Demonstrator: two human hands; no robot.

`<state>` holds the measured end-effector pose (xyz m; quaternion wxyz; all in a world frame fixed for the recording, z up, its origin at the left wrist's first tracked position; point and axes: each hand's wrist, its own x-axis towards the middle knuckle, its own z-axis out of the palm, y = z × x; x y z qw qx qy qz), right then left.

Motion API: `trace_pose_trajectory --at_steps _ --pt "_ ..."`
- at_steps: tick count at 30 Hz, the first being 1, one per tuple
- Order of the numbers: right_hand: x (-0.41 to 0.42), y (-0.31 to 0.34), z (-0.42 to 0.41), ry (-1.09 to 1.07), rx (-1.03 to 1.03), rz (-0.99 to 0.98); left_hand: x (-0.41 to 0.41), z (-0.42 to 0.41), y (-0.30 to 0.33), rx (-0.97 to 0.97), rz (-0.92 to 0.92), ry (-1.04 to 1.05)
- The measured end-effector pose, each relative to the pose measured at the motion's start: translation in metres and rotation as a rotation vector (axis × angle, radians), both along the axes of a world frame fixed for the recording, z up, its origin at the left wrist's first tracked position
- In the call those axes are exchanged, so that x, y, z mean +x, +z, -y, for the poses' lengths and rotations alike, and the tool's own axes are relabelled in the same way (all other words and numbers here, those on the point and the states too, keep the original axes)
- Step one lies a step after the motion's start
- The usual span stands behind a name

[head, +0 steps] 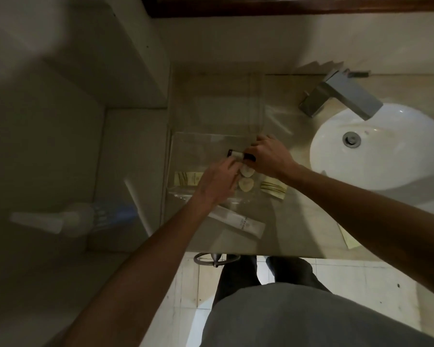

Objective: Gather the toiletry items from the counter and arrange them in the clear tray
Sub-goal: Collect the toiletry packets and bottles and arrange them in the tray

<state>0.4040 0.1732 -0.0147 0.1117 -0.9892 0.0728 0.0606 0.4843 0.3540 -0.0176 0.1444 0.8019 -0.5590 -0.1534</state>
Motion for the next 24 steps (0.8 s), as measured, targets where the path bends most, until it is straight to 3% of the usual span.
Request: trace_pose_trajectory --at_steps 5,11,18,24 --pt "0.001 -0.003 -0.001 -0.009 -0.076 0.005 -0.012 -0.001 -0.022 -0.043 -0.078 0.028" --pt "0.012 -0.003 0.006 -0.029 -0.179 0.005 -0.010 -0.005 -0.022 -0.068 -0.004 -0.024" --pt "0.012 -0.005 0.009 -0.026 -0.152 0.040 -0.009 -0.005 -0.020 -0.090 0.017 -0.028" --pt "0.007 -0.009 0.009 -0.056 -0.080 0.071 0.010 -0.014 -0.020 -0.028 0.024 0.144"
